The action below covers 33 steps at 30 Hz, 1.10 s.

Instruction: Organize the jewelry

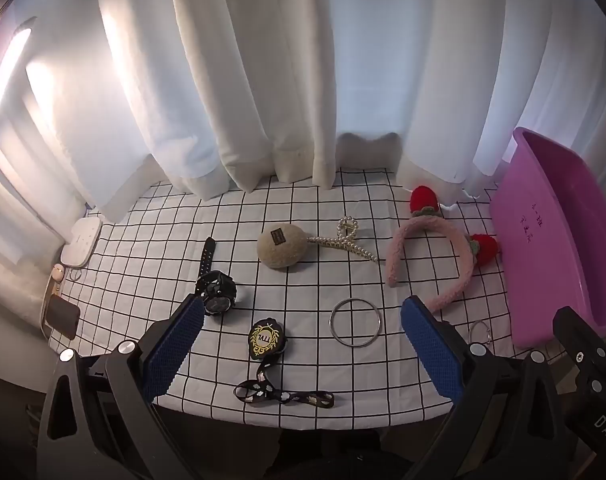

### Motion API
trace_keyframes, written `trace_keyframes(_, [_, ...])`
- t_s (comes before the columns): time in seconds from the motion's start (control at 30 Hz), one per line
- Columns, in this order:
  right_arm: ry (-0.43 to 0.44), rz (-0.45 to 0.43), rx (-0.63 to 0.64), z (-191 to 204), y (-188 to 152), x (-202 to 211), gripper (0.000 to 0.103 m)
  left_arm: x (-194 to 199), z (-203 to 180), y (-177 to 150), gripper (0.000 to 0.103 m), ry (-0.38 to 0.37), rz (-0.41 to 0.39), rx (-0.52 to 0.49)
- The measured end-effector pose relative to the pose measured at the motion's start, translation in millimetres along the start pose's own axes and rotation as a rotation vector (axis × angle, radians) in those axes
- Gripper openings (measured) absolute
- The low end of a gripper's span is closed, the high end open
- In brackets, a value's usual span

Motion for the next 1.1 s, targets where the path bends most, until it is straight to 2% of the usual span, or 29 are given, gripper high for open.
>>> trace_keyframes(1.03, [0.004,0.006,0.0,1,2,-8,0.094,-12,9,9,0.097,0.009,0.01,-0.003])
trace_keyframes(1.1, [0.004,0.008,0.0,2,2,-8,0.094,-9,1,6,0.097,0.01,0.01,-0.003])
Point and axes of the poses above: each gripper's, at about its wrist camera, not at the fingertips, and x roughly against the way its jaws point, z to its left, y to its top, the point moved 5 cm from there along -x, roughly the way its jaws point, and after that the axes turned 11 degrees about -y, right-handed, at the moved point
